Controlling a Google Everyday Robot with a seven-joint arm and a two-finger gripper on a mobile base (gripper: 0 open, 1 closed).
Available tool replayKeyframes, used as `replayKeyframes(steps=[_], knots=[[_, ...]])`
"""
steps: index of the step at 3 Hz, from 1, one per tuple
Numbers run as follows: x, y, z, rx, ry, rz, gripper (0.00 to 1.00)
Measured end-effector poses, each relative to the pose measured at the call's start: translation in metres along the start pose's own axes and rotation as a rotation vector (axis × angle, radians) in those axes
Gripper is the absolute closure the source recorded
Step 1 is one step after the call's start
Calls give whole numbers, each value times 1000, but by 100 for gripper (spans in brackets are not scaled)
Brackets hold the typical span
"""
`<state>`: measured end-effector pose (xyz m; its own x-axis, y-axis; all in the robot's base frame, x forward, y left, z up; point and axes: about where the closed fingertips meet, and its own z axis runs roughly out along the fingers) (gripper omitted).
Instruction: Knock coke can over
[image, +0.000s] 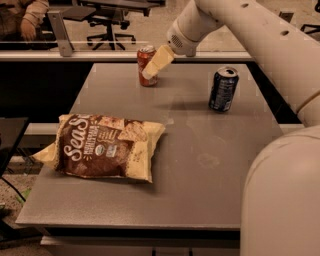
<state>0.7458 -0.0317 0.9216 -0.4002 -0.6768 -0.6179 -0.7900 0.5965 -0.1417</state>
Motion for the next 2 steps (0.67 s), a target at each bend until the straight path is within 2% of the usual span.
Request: replayKeyframes(steps=[2], knots=[[-26, -6, 34, 6, -50, 35, 0]])
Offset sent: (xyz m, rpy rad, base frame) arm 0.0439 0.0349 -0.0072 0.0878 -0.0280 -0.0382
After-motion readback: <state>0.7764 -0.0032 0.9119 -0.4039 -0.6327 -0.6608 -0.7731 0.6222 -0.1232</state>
